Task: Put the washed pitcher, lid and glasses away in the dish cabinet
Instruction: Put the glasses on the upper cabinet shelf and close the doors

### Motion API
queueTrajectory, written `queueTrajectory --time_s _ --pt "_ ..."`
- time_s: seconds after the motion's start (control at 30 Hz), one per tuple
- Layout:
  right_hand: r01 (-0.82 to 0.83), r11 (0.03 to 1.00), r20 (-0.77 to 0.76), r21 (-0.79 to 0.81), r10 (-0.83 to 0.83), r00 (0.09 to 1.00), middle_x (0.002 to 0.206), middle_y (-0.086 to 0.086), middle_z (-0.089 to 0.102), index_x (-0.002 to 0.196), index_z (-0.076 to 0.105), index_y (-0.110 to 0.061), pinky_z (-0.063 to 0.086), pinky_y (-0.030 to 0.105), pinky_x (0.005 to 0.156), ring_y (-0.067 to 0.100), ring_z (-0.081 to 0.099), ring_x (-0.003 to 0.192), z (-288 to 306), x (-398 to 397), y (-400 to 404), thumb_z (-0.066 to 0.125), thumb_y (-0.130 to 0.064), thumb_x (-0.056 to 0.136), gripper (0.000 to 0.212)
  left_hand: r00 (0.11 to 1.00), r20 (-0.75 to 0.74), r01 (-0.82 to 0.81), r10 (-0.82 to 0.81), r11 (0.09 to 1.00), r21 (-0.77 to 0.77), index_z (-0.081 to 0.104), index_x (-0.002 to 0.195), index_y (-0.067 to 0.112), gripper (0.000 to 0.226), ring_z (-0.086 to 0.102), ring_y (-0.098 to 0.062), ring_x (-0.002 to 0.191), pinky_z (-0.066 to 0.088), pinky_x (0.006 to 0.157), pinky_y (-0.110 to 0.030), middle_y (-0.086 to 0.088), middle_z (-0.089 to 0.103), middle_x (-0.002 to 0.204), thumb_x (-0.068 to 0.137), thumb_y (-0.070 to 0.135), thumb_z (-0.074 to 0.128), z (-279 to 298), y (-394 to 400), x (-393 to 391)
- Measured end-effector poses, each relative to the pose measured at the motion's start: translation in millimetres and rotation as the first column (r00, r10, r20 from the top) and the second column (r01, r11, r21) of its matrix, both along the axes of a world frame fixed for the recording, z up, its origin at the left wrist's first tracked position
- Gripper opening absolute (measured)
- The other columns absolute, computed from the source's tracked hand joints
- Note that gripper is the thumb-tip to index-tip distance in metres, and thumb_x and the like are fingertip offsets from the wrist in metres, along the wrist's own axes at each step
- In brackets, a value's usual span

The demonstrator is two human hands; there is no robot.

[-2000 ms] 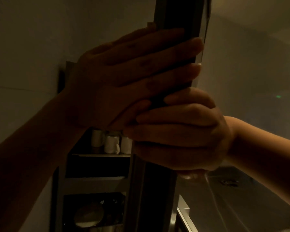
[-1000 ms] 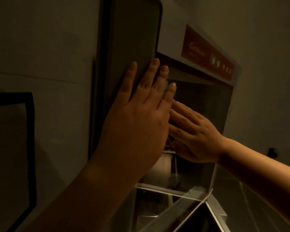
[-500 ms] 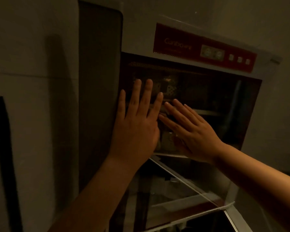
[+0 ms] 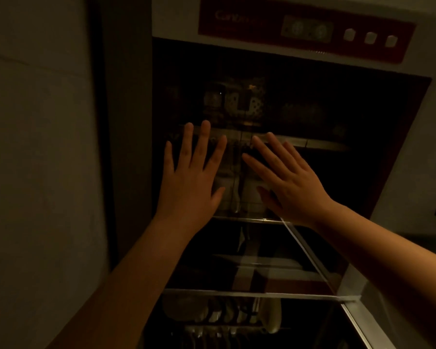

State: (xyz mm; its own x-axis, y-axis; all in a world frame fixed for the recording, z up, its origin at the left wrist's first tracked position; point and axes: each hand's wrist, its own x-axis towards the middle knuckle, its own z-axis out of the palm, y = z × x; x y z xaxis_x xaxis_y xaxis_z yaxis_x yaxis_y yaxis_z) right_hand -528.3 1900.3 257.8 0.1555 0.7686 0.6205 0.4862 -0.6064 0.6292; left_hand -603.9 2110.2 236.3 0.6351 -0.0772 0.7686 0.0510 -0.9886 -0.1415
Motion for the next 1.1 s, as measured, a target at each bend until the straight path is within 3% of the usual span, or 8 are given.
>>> queueTrajectory --time_s 0.27,0.43,0.57,0.67,0.8,0.93,1.0,1.1 --pt "-0.007 0.999 0.01 0.049 0.007 1.0 0.154 0.013 0.015 0.148 0.026 -0.014 0.01 0.05 0.116 0.034 0.01 0.143 -15 3 -1 0.041 -0.036 0.096 0.059 0.998 0.04 0.048 -0.046 0.998 -0.035 -0.011 0.15 0.026 0.087 -0.013 -0.034 0.144 0.001 0.115 -0.057 -0.011 -0.015 0.158 0.084 0.06 0.035 -7 -1 4" --pt "0.05 0.999 -0.087 -0.021 -0.052 0.995 0.155 0.013 0.012 0.149 0.023 -0.016 0.011 0.051 0.116 0.034 0.005 0.144 -48 -9 -30 0.049 -0.029 0.092 0.064 0.999 -0.002 0.053 -0.053 0.996 -0.072 -0.008 0.151 0.023 0.087 -0.013 -0.036 0.144 -0.001 0.114 -0.058 -0.014 -0.014 0.158 0.086 0.055 0.04 -30 -10 0" --pt "0.128 0.986 -0.203 -0.106 -0.148 0.968 0.156 0.013 0.011 0.149 0.024 -0.018 0.013 0.051 0.116 0.034 0.005 0.144 -86 -22 -75 0.053 -0.027 0.088 0.068 0.995 -0.06 0.073 -0.078 0.994 -0.084 -0.005 0.151 0.021 0.092 -0.012 -0.039 0.143 0.0 0.113 -0.059 -0.016 -0.012 0.157 0.086 0.045 0.054 -69 -22 -3" --pt "0.179 0.964 -0.341 -0.199 -0.239 0.909 0.156 0.014 0.013 0.147 0.028 -0.016 0.019 0.049 0.114 0.035 0.008 0.143 -120 -38 -113 0.058 -0.026 0.082 0.072 0.99 -0.105 0.083 -0.096 0.989 -0.119 -0.002 0.152 0.018 0.093 -0.011 -0.04 0.143 0.0 0.113 -0.059 -0.018 -0.01 0.157 0.085 0.04 0.059 -97 -31 -5" --pt "0.2 0.953 -0.608 -0.226 -0.298 0.735 0.153 0.016 0.021 0.144 0.035 -0.012 0.031 0.054 0.108 0.035 0.016 0.141 -165 -68 -167 0.069 -0.017 0.075 0.077 0.975 -0.202 0.053 -0.095 0.978 -0.202 0.001 0.152 0.017 0.093 -0.013 -0.041 0.142 0.006 0.114 -0.059 -0.018 -0.013 0.157 0.085 0.038 0.062 -129 -58 -15" --pt "0.201 0.949 -0.712 -0.243 -0.315 0.628 0.153 0.012 0.021 0.145 0.032 -0.012 0.025 0.043 0.111 0.03 0.016 0.141 -201 -107 -222 0.071 -0.005 0.072 0.083 0.897 -0.398 0.065 -0.19 0.95 -0.307 -0.003 0.152 0.019 0.095 -0.015 -0.036 0.143 0.012 0.115 -0.053 -0.013 -0.018 0.157 0.085 0.052 0.056 -146 -118 -32" --pt "0.21 0.947 -0.752 -0.244 -0.322 0.575 0.155 0.009 0.017 0.147 0.028 -0.015 0.018 0.037 0.113 0.025 0.012 0.143 -214 -126 -244 0.067 -0.013 0.078 0.079 0.824 -0.475 0.171 -0.309 0.935 -0.31 -0.012 0.15 0.022 0.094 -0.019 -0.033 0.143 0.006 0.118 -0.051 -0.01 -0.022 0.156 0.087 0.058 0.048 -155 -168 -51" --pt "0.239 0.955 -0.792 -0.173 -0.28 0.543 0.155 0.003 0.022 0.147 0.03 -0.019 0.015 0.033 0.115 0.017 0.013 0.143 -226 -150 -267 0.045 -0.031 0.093 0.057 0.684 -0.529 0.36 -0.503 0.863 -0.355 -0.021 0.146 0.028 0.086 -0.03 -0.026 0.139 -0.005 0.118 -0.048 -0.003 -0.032 0.152 0.091 0.059 0.037 -174 -246 -100"
